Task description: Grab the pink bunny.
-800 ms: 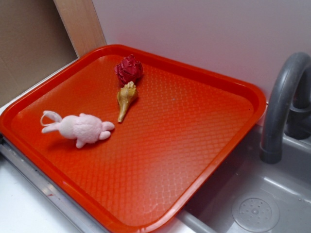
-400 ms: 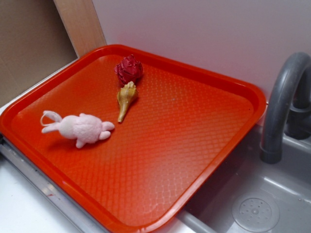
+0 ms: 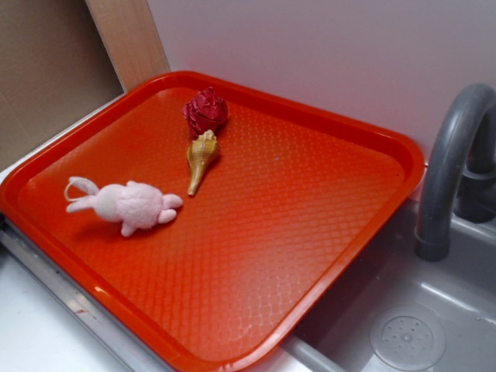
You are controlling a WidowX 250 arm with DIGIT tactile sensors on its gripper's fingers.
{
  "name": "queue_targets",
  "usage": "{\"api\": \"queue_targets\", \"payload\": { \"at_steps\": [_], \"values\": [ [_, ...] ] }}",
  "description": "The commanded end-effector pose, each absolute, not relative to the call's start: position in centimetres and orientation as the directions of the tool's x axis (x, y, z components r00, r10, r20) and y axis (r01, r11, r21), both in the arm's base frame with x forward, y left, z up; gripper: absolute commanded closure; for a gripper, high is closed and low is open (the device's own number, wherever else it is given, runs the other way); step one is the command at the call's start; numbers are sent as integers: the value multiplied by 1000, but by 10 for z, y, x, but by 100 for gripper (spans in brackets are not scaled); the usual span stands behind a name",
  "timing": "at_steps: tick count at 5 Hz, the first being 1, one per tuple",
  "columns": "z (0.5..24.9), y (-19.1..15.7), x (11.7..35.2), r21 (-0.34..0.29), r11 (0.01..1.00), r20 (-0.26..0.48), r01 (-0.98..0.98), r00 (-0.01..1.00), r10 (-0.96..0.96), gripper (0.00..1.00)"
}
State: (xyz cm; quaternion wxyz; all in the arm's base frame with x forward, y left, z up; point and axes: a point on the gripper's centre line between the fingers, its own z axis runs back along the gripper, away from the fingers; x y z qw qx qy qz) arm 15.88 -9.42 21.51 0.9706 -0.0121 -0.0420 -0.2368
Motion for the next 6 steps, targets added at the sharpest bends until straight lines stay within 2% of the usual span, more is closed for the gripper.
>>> {"api": "queue_targets", "payload": {
  "at_steps": [1, 2, 3, 4, 5, 6],
  "values": [
    [190, -149, 158, -38, 606, 93, 795, 606, -790, 0],
    [162, -158, 157, -76, 570, 33, 818, 574, -818, 0],
    [127, -170, 151, -140, 543, -37, 828, 544, -839, 0],
    [105, -184, 142, -169, 509, -71, 844, 505, -860, 0],
    [83, -194, 136, -151, 506, -193, 849, 476, -858, 0],
    [62, -192, 137, -168, 588, -265, 791, 538, -800, 0]
  ]
}}
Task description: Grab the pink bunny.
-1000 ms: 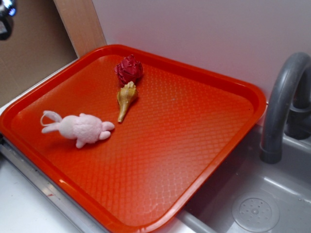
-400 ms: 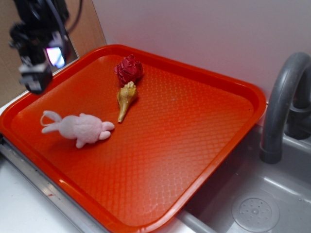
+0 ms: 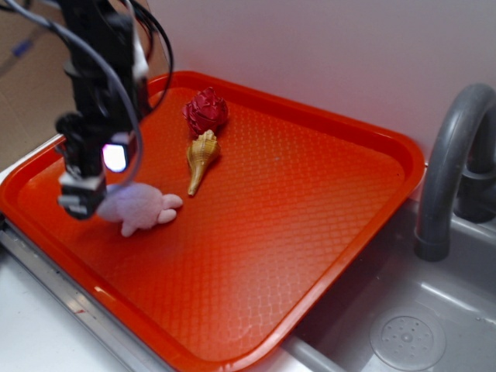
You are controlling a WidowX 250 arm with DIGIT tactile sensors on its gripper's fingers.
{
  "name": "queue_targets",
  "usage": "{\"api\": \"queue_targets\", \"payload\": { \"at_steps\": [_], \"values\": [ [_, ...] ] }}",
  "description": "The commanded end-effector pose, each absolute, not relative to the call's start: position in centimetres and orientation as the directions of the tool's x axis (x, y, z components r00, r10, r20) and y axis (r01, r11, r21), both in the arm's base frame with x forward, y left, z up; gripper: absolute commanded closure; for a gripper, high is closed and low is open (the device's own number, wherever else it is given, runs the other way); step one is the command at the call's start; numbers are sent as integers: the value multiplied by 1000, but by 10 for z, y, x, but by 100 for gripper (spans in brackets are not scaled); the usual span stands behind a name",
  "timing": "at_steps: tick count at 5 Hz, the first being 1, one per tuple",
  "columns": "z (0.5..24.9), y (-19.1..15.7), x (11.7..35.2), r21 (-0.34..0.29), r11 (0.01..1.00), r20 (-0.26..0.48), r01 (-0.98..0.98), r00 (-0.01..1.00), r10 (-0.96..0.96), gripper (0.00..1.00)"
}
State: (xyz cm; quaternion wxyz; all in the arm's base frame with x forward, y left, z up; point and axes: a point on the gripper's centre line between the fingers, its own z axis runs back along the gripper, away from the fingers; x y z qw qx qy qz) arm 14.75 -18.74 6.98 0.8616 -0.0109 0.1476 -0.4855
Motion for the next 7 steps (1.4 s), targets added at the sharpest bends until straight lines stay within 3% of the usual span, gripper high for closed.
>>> {"api": "queue_targets", "payload": {
  "at_steps": [1, 2, 3, 4, 5, 6, 7],
  "values": [
    [53, -191, 140, -138, 637, -314, 759, 576, -755, 0],
    [47, -189, 143, -113, 718, -345, 687, 650, -677, 0],
    [38, -195, 140, -103, 707, -369, 700, 633, -681, 100],
    [40, -200, 137, -73, 716, -373, 695, 647, -665, 100],
    [78, -191, 139, -29, 797, -297, 604, 756, -583, 100],
    [127, -172, 148, -11, 920, -196, 392, 901, -386, 100],
    [171, -150, 154, -1, 980, -140, 200, 970, -198, 100]
  ]
}}
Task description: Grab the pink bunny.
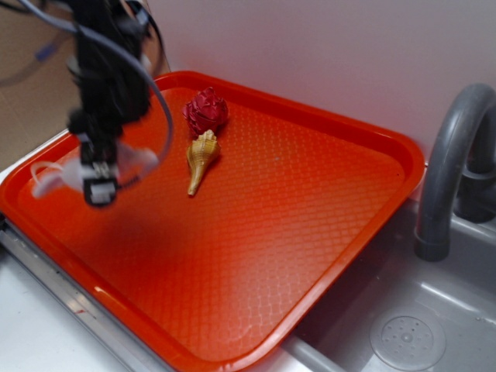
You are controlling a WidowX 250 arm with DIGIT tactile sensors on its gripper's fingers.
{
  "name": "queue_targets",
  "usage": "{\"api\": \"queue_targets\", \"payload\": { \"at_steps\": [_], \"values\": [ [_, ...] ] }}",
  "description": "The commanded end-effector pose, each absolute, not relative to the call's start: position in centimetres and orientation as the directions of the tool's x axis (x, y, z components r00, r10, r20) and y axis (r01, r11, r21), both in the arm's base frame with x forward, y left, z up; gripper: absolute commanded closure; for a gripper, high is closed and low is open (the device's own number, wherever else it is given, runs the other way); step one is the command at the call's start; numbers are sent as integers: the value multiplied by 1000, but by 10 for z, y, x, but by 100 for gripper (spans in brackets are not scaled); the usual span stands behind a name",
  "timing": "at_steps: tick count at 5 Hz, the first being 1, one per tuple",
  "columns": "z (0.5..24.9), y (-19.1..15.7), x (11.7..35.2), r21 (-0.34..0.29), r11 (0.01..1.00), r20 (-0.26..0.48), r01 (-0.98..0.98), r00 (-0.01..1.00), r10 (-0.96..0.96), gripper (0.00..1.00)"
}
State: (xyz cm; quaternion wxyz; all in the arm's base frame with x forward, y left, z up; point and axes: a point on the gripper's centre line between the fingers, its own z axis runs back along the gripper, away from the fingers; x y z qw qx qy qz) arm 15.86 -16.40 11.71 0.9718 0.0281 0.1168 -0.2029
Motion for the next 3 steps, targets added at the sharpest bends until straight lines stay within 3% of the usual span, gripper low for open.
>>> {"api": "queue_targets", "payload": {
  "at_steps": [1, 2, 3],
  "values": [
    [197, -129, 151, -9, 998, -28, 61, 998, -61, 100],
    [232, -108, 140, 34, 995, 107, -91, 991, 86, 100],
    [243, -95, 134, 23, 981, 243, -192, 953, 181, 100]
  ]
}}
